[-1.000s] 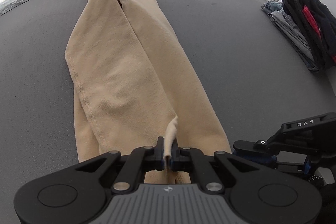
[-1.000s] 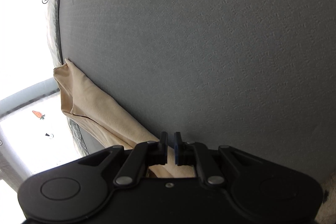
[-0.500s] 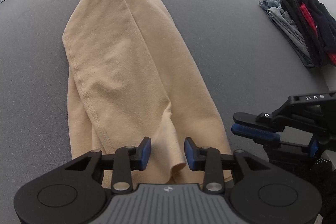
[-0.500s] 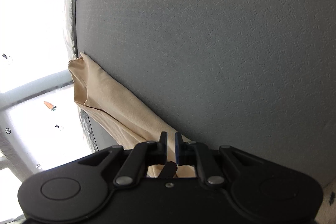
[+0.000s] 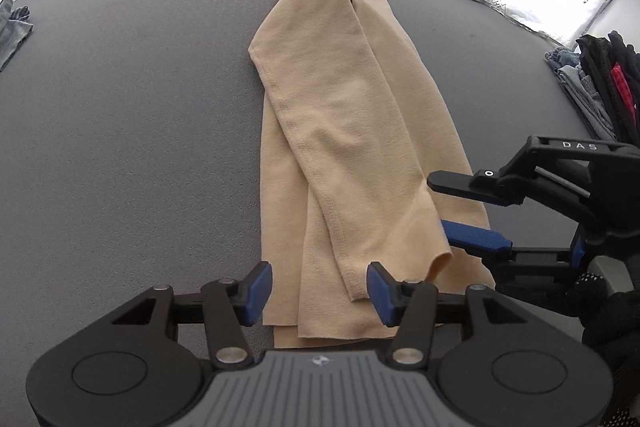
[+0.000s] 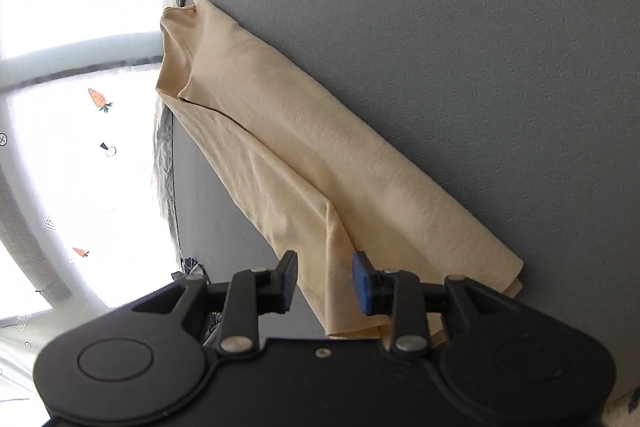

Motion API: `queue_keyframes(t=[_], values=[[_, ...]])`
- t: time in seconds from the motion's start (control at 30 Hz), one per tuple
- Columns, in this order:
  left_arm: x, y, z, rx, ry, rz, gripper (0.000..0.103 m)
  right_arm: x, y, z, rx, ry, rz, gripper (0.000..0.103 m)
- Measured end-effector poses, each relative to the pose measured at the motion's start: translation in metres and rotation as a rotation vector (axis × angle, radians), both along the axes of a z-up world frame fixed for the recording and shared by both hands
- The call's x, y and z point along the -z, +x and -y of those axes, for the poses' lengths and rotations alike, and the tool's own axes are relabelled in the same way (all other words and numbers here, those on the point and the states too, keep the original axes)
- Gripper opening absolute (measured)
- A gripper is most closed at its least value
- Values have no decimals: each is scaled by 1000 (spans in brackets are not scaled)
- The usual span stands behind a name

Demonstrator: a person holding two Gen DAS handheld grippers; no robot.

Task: Fold clothes
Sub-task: 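Open both grippers and release the folded beige shirt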

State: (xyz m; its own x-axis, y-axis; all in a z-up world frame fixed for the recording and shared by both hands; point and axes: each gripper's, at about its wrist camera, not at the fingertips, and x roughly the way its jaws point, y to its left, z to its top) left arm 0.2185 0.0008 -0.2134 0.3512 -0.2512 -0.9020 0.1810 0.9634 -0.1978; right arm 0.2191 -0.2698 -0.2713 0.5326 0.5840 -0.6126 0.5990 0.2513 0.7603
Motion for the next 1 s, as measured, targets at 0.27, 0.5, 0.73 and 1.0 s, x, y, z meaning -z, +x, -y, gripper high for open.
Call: queue_keyframes(t=[0.27,0.5,0.73,1.0], values=[[-2,0,-31,-75,13,0,54,1,6,-18,-62,-126,-42,11],[0,4,-30,-68,-11,-10,54,-16,-13,-9,18,-101,101,2],[1,3,-6,18,-13,-1,54,-29,-46,10,51,-169,136,2],[9,9,8,75,0,-20,55,-9,-67,20,49,-200,-11,6]])
